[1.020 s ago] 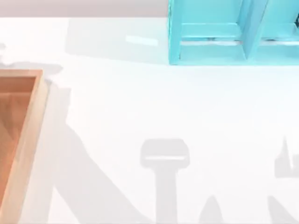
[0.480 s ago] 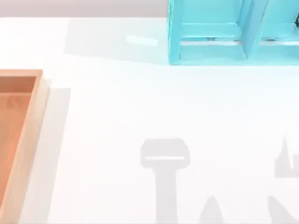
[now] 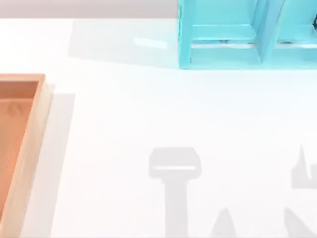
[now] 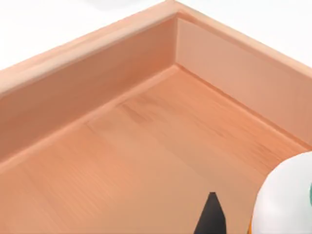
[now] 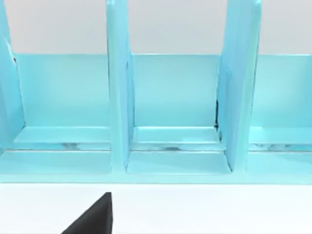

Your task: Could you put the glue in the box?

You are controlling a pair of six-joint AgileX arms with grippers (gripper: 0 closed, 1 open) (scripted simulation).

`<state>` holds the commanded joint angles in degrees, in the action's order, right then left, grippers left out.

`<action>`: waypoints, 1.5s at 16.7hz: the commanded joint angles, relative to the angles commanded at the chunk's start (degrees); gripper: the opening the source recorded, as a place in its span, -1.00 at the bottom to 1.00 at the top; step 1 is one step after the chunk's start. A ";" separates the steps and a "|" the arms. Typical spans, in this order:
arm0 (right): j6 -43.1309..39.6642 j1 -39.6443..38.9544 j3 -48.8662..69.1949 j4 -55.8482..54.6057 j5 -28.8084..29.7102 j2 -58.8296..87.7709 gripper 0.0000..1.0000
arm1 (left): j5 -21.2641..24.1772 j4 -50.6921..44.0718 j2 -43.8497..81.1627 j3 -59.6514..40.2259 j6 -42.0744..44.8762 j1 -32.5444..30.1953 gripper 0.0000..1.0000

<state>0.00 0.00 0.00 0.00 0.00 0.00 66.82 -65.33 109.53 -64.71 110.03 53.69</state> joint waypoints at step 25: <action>0.00 0.00 0.00 0.00 0.00 0.00 1.00 | 4.99 37.18 -3.49 14.16 -25.31 -10.87 -1.00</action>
<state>0.00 0.00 0.00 0.00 0.00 0.00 71.82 -28.15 106.04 -50.55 84.72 42.81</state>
